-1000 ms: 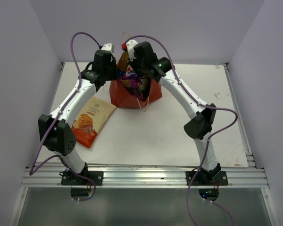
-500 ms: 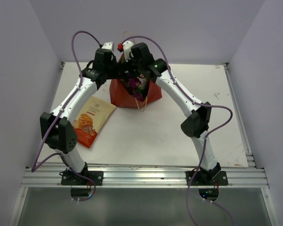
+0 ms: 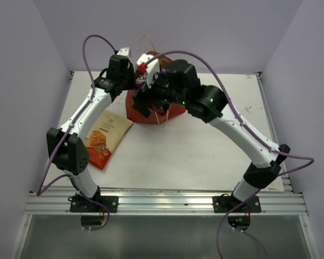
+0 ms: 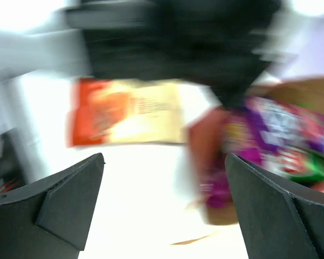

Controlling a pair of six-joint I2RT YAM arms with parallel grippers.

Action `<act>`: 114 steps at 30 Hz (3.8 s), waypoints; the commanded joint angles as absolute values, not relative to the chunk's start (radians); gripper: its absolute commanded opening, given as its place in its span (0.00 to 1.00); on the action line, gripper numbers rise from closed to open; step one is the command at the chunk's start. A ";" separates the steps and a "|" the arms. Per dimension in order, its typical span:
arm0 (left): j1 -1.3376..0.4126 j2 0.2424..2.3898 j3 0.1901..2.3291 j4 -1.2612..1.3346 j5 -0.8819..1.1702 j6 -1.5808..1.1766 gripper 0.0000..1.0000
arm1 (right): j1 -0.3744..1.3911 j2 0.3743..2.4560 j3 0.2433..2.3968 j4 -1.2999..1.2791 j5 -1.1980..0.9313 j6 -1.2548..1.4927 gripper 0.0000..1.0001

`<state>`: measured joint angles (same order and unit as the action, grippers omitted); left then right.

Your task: Place the snacks into the paper bag

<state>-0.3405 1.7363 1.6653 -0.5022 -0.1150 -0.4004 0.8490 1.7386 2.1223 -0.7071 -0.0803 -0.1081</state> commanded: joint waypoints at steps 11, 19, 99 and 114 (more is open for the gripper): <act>-0.328 1.697 1.733 -0.471 -0.092 -0.336 0.00 | 1.098 1.767 1.689 -0.510 -0.226 -0.049 0.99; -0.328 1.658 1.721 -0.506 -0.074 -0.333 0.00 | 1.120 1.882 1.597 -0.241 -0.212 0.049 0.98; -0.328 1.614 1.698 -0.526 -0.072 -0.341 0.00 | 1.152 2.306 1.704 -0.328 -0.351 -0.093 0.99; -0.328 1.606 1.701 -0.522 -0.075 -0.337 0.00 | 1.163 2.342 1.595 -0.503 -0.242 -0.129 0.90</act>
